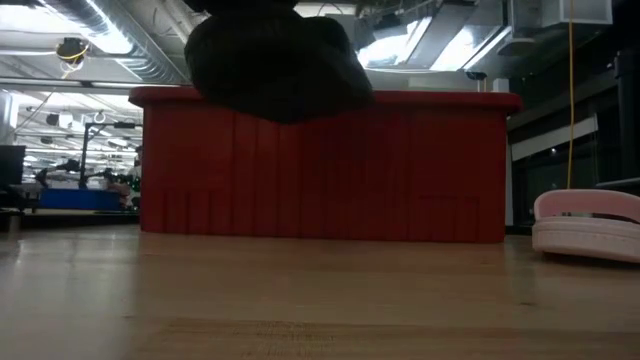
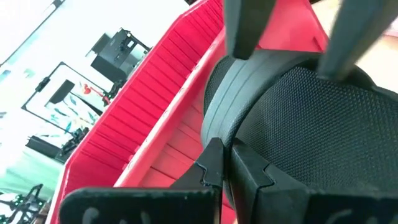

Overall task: Pick and place slides into bin
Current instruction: Put the black slide into the red bin

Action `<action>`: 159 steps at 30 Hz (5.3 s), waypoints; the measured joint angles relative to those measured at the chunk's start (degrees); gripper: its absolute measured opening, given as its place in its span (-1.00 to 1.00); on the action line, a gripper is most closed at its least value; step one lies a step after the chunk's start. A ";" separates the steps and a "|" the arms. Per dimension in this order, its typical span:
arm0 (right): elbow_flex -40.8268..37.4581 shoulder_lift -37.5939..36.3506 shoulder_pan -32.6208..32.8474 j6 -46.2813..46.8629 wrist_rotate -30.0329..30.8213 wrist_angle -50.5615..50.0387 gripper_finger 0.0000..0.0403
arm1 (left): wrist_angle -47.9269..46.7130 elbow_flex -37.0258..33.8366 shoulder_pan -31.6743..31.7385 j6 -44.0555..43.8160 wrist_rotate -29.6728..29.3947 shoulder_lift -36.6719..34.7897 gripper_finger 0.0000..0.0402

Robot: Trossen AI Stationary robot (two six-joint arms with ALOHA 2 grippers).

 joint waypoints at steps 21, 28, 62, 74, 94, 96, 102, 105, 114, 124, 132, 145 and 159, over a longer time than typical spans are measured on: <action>-0.02 0.87 -0.48 -2.04 2.12 -4.78 -0.26 | 0.46 0.00 -0.55 -0.05 -0.67 0.02 -0.98; 0.00 0.87 -0.37 -2.46 2.27 -4.17 -0.26 | 0.45 0.00 -0.28 -0.03 -0.67 0.02 -0.98; -0.02 0.87 -3.98 -2.21 -0.67 -4.79 -0.26 | 0.99 0.02 -0.82 -0.01 -0.82 0.06 -0.98; 0.02 0.90 -3.96 -3.59 1.02 -6.50 -0.28 | 1.79 0.01 -1.64 -0.01 -0.32 0.07 -0.98; 0.02 0.90 -3.98 -3.98 1.61 -7.75 -0.79 | 3.26 0.02 -3.24 0.13 -0.78 0.09 -0.98; 0.02 0.90 -4.00 -4.22 1.76 -7.83 -0.91 | 3.35 0.02 -3.24 0.69 -1.10 0.09 -0.98; 0.02 0.92 -3.98 -5.20 1.79 -7.77 -0.92 | 3.29 0.02 -3.26 1.50 -1.57 0.09 -0.94; -0.02 0.92 -4.00 -5.21 2.09 -7.82 -0.92 | 3.27 0.02 -3.36 2.43 -2.76 0.09 -0.89; -0.22 1.05 -3.94 -5.28 2.09 -6.48 -0.92 | 2.82 0.04 -6.03 4.56 -8.92 0.02 -0.69; 4.81 1.03 -2.19 -8.83 1.70 -5.38 -0.92 | 0.97 0.04 -10.53 5.25 -7.88 -7.40 -0.81; 15.96 0.97 -1.49 -15.56 8.80 -15.71 -0.93 | -0.01 -0.67 -13.09 11.21 -7.48 -16.52 -0.99; 31.33 -1.17 -7.34 -17.16 9.18 -34.78 -0.93 | -0.03 -11.90 -13.12 16.93 -6.70 -37.79 -0.99; 31.45 -4.77 -28.06 -21.89 -4.13 -32.52 -0.93 | -0.01 -27.84 -11.25 12.25 -7.01 -53.66 -1.00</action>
